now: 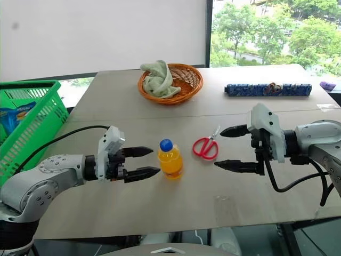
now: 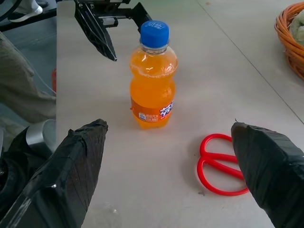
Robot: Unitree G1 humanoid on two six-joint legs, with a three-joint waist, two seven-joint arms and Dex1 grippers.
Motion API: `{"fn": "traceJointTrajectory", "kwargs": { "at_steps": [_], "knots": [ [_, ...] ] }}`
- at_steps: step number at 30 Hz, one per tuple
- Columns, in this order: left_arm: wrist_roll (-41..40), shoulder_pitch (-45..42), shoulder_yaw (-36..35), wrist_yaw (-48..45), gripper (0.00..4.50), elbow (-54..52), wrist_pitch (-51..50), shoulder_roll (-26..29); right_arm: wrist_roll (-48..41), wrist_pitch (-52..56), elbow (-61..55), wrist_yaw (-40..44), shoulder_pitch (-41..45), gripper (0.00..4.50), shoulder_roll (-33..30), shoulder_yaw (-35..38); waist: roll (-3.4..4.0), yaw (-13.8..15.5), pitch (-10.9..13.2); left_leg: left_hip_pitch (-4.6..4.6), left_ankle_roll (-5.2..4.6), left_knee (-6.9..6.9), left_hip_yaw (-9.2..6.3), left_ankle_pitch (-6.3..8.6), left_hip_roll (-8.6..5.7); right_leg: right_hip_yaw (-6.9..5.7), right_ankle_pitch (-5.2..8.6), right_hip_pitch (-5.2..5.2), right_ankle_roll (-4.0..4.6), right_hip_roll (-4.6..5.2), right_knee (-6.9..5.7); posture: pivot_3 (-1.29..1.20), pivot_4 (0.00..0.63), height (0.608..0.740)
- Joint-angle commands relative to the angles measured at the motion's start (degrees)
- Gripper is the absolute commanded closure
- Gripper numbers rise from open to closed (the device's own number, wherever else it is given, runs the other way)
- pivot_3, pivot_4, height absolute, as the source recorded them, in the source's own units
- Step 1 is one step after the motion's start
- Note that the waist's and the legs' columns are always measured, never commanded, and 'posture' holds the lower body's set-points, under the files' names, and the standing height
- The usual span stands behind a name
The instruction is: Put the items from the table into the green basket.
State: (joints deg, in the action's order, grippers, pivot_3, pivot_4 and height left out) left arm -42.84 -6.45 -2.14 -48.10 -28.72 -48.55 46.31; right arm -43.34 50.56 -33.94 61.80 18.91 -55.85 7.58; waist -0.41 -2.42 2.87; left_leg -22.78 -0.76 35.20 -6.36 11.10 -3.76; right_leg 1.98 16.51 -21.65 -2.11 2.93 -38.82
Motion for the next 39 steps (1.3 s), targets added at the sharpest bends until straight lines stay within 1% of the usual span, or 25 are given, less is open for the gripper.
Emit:
{"fn": "traceJointTrajectory", "kwargs": {
  "at_steps": [1, 4, 7, 9, 10, 11, 12, 15, 18, 19, 20, 22, 23, 24, 25, 27, 29, 31, 32, 34, 37, 39],
  "knots": [
    [4.84, -3.73, 5.67, -1.07, 0.07, 3.12, 4.26, -2.56, -0.78, -1.36, -1.55, -1.35, 0.77, 0.00, 0.32, 0.49, -0.03, 0.13, 0.02, -0.04, -0.01, 0.01, 0.00, 0.00, -0.02, -0.02, -0.01, 0.00, 0.00, 0.01, 0.03, -0.13, 0.002, 0.740],
    [9.55, -5.68, 10.65, -2.05, 0.07, 6.99, 6.70, -4.00, -0.66, -1.89, -1.29, -2.02, 1.44, 0.00, 0.71, -0.32, -0.04, -0.01, 0.02, -0.06, -0.26, 0.03, 0.04, -0.08, -0.02, 0.02, -0.02, 0.00, -0.03, 0.02, 0.08, -0.14, 0.000, 0.740],
    [10.78, -7.16, 13.34, -4.11, 0.07, 10.45, 8.12, -6.28, -0.58, -2.27, -0.94, -2.61, 2.12, 0.00, 1.23, -1.13, -0.03, -0.35, 0.02, -0.05, -0.30, 0.02, 0.12, -0.06, -0.01, 0.10, -0.04, -0.03, -0.06, 0.00, 0.08, -0.14, 0.000, 0.740],
    [12.19, -8.00, 14.28, -4.86, 0.58, 12.59, 9.46, -7.38, -0.23, -2.67, -0.89, -2.97, 2.24, 0.00, 1.47, -1.73, -0.04, -0.31, 0.03, -0.05, -0.32, 0.02, 0.12, -0.04, 0.00, 0.09, -0.12, -0.04, -0.21, -0.01, 0.08, -0.14, 0.000, 0.740],
    [12.64, -8.14, 14.39, -5.16, 0.99, 13.06, 9.94, -7.74, -0.22, -2.79, -0.93, -3.09, 2.19, 0.00, 1.54, -1.86, -0.04, -0.27, 0.02, -0.06, -0.32, 0.02, 0.10, -0.04, 0.00, 0.07, -0.13, -0.04, -0.22, -0.01, 0.08, -0.14, 0.000, 0.740],
    [12.97, -8.08, 14.20, -5.29, 1.24, 13.27, 10.44, -8.05, -0.25, -2.84, -1.02, -3.35, 2.23, 0.00, 1.73, -2.08, -0.03, -0.23, 0.02, -0.06, -0.32, 0.02, 0.07, -0.04, 0.00, 0.05, -0.13, -0.04, -0.23, -0.01, 0.08, -0.14, 0.000, 0.740],
    [13.22, -8.01, 14.00, -5.38, 1.34, 13.38, 10.76, -8.28, -0.31, -2.88, -1.07, -3.55, 2.26, 0.00, 1.85, -2.24, -0.03, -0.21, 0.02, -0.06, -0.32, 0.02, 0.07, -0.04, 0.00, 0.06, -0.14, -0.04, -0.23, -0.01, 0.08, -0.14, 0.000, 0.740],
    [13.71, -6.34, 12.71, -5.24, 1.35, 12.73, 12.07, -8.24, -0.14, -3.06, -1.16, -4.50, 2.71, 0.00, 2.73, -3.25, -0.03, -0.18, 0.02, -0.06, -0.32, 0.03, 0.09, -0.04, 0.00, 0.08, -0.14, -0.03, -0.24, 0.00, 0.09, -0.13, 0.001, 0.740],
    [10.60, -3.74, 6.78, -2.39, 1.35, 10.68, 11.04, -9.20, 1.03, -4.23, -0.83, -5.95, 4.92, 0.00, 5.13, -5.57, -0.03, -0.61, 0.03, -0.03, -0.32, 0.04, 0.09, -0.04, 0.01, 0.12, -0.13, -0.03, -0.23, 0.00, 0.06, -0.14, 0.006, 0.740],
    [8.56, -3.04, 3.58, -0.54, 1.35, 9.77, 9.87, -9.87, 1.66, -4.66, -0.71, -6.63, 6.14, 0.00, 6.33, -6.80, -0.03, -0.78, 0.04, -0.03, -0.32, 0.04, 0.08, -0.04, 0.02, 0.11, -0.12, -0.04, -0.25, 0.00, 0.05, -0.14, 0.006, 0.740],
    [5.35, -2.38, -2.41, 3.55, 1.35, 8.78, 8.13, -11.18, 3.00, -5.12, -0.27, -8.28, 8.67, 0.00, 8.79, -9.18, -0.02, -1.27, 0.07, -0.03, -0.32, 0.04, 0.08, -0.04, 0.03, 0.11, -0.12, -0.05, -0.26, -0.01, 0.04, -0.14, 0.009, 0.740],
    [0.13, -1.77, -16.14, 12.77, 1.35, 7.87, 5.57, -12.71, 5.31, -4.78, 2.56, -12.68, 15.47, 0.00, 16.16, -14.19, -0.12, -2.36, 0.20, -0.03, -0.31, 0.05, 0.09, -0.04, 0.08, 0.17, -0.08, -0.13, -0.36, -0.05, -0.06, -0.10, 0.006, 0.740],
    [-0.85, -1.79, -20.72, 15.85, 1.35, 7.69, 4.99, -12.69, 6.55, -4.72, 3.76, -13.95, 17.90, 0.00, 18.68, -15.94, -0.20, -2.85, 0.23, -0.04, -0.30, 0.08, 0.02, -0.05, 0.14, 0.10, -0.10, -0.16, -0.46, -0.11, -0.09, -0.08, 0.003, 0.740],
    [-0.58, -2.42, -24.89, 18.91, 1.35, 8.25, 5.01, -11.91, 7.67, -4.71, 5.15, -14.76, 20.30, 0.00, 21.02, -17.50, -0.22, -2.91, 0.21, -0.05, -0.29, 0.12, -0.07, -0.06, 0.25, -0.01, -0.14, -0.17, -0.40, -0.23, -0.10, -0.04, 0.000, 0.740],
    [-0.35, -2.88, -27.23, 20.96, 1.35, 8.45, 4.89, -11.44, 8.44, -4.81, 5.96, -15.08, 21.62, 0.00, 22.23, -18.37, -0.25, -2.73, 0.19, -0.05, -0.28, 0.12, -0.23, -0.07, 0.30, -0.16, -0.18, -0.15, -0.37, -0.31, -0.07, -0.02, 0.000, 0.740],
    [0.25, -6.22, -34.77, 26.26, 1.35, 10.67, 5.17, -8.58, 10.20, -4.39, 9.31, -16.58, 26.32, 0.00, 26.26, -20.98, -0.25, -2.01, 0.19, -0.06, -0.24, 0.08, -0.44, -0.06, 0.29, -0.37, -0.28, -0.15, -0.15, -0.33, -0.02, 0.01, 0.000, 0.740],
    [0.96, -9.14, -40.76, 29.39, 1.35, 14.43, 5.11, -4.32, 11.77, -2.57, 12.81, -18.41, 30.85, 0.00, 29.75, -22.85, -0.34, -1.19, 0.22, -0.09, -0.11, 0.05, -0.45, -0.04, 0.26, -0.35, -0.31, -0.19, -0.11, -0.36, -0.06, 0.06, 0.000, 0.740],
    [4.53, -9.48, -43.93, 28.59, 1.35, 19.75, 7.31, 1.72, 11.93, -0.51, 15.05, -19.17, 34.48, 0.00, 32.12, -23.33, -0.51, 0.13, 0.12, -0.12, 0.06, 0.00, -0.55, -0.01, 0.24, -0.41, -0.32, -0.24, -0.08, -0.38, 0.00, 0.10, 0.000, 0.740],
    [6.57, -9.28, -44.79, 27.66, 1.35, 23.27, 8.23, 5.15, 12.15, 0.25, 16.23, -19.28, 36.47, 0.00, 33.21, -23.71, -0.52, 0.41, 0.12, -0.10, 0.13, -0.01, -0.53, 0.05, 0.21, -0.38, -0.32, -0.23, -0.08, -0.37, -0.02, 0.10, 0.000, 0.740],
    [10.31, -8.81, -45.02, 26.54, 1.35, 29.40, 10.54, 10.30, 12.46, 1.14, 18.46, -19.31, 39.60, 0.00, 35.06, -24.21, -0.51, 1.30, 0.13, -0.10, 0.14, -0.12, -0.53, 0.05, 0.12, -0.37, -0.32, -0.28, -0.06, -0.35, 0.01, 0.12, 0.000, 0.740],
    [14.09, -9.91, -43.38, 24.72, 1.35, 39.36, 13.54, 15.31, 13.21, 1.03, 21.48, -18.88, 42.70, 0.00, 37.47, -24.76, -0.52, 2.88, 0.12, -0.08, 0.15, -0.29, -0.43, 0.05, 0.06, -0.47, -0.31, -0.41, -0.05, -0.32, -0.02, 0.13, 0.000, 0.740],
    [16.39, -10.45, -41.58, 23.14, 1.35, 45.16, 15.81, 17.29, 14.00, 0.36, 22.83, -18.69, 43.78, 0.00, 38.54, -24.97, -0.55, 3.92, 0.10, -0.08, 0.18, -0.31, -0.47, 0.05, 0.07, -0.53, -0.31, -0.42, -0.05, -0.32, -0.02, 0.13, 0.000, 0.740]
  ]
}}
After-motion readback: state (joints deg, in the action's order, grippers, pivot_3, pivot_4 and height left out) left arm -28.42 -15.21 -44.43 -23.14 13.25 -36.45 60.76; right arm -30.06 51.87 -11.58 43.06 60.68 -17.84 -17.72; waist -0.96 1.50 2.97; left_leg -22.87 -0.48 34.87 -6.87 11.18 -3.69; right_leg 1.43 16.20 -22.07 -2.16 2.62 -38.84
